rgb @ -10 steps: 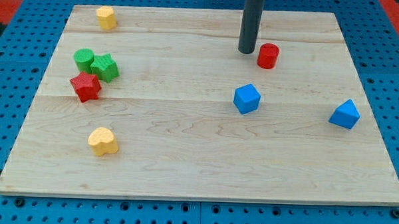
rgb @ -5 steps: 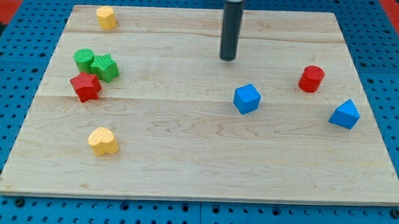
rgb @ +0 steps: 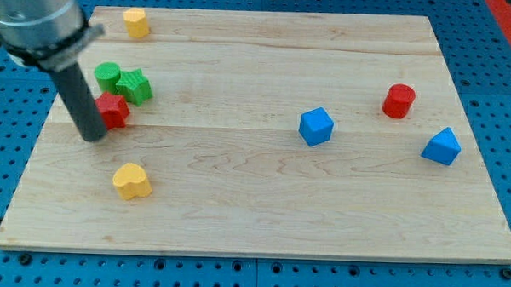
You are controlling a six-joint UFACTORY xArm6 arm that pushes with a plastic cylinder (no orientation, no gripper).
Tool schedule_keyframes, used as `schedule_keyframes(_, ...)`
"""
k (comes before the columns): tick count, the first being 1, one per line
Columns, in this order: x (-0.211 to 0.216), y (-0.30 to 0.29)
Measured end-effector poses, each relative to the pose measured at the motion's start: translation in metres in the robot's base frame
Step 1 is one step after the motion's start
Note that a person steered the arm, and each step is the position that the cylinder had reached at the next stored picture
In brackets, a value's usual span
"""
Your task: Move the red star into red circle
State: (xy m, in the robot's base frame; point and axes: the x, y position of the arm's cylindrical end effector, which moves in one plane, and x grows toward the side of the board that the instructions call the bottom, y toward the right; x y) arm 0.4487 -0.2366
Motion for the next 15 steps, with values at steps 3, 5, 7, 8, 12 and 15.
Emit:
schedule_keyframes(3, -0.022, -0.018)
schedule_keyframes(5, -0.019, 0.037)
schedule_keyframes(7, -0.009, 0.069)
schedule_keyframes(8, -0.012, 0.069)
schedule_keyframes(12, -0.071, 0.105)
schedule_keyframes(15, -0.095, 0.188)
